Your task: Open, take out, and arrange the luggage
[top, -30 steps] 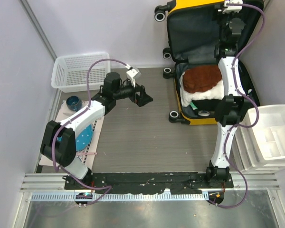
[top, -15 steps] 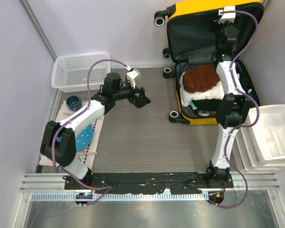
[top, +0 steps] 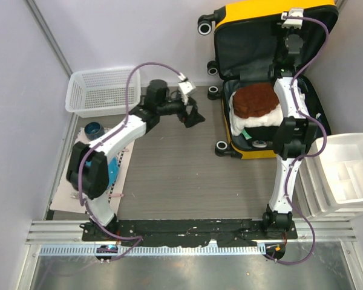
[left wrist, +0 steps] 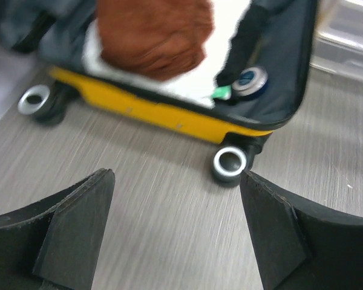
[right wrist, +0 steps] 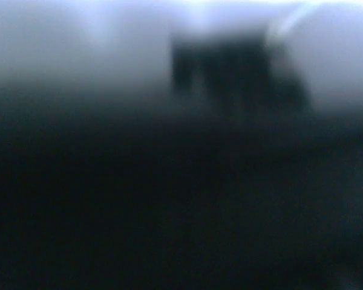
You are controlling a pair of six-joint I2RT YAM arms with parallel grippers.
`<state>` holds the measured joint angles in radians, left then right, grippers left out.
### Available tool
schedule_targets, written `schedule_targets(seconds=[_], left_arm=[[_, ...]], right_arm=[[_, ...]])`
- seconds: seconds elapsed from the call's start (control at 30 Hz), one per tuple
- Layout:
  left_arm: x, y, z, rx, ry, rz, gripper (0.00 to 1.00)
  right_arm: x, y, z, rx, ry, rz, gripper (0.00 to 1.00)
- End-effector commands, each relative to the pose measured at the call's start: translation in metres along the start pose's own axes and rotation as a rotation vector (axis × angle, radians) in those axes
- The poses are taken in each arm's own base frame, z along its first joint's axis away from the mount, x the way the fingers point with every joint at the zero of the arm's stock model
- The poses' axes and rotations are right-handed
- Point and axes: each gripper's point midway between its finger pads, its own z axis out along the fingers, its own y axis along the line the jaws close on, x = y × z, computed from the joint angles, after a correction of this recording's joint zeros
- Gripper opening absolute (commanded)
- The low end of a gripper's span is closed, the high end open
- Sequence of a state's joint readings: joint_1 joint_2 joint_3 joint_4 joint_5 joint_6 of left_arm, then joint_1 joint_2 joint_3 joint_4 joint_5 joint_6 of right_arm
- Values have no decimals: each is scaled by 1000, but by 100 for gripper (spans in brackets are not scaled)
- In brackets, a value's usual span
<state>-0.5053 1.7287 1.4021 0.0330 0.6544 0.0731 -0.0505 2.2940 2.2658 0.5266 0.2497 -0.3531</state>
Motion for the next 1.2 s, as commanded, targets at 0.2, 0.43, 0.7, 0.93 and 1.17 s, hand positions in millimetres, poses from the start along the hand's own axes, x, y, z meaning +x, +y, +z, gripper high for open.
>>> schedule_targets(seconds=[0.2,0.43,0.7,0.93,1.17], left_arm=[[34,-147,95,544,105,399,81],[66,-187,133,569,159,443,82],[79,-182,177,483,177,440,81],[45,-191,176,457,114,495,81],[33,-176,185,338,123,459,84]], right_arm=[[-44,-17,-14,-21,-47,-30,82],[-40,-17,-15,-41,-33,-48,82],[-40,-15,-13,-55,-28,-49,82],[-46,-13,-12,-66,-37,-48,82],[-44,-14,-12,-59,-39,-32,82]])
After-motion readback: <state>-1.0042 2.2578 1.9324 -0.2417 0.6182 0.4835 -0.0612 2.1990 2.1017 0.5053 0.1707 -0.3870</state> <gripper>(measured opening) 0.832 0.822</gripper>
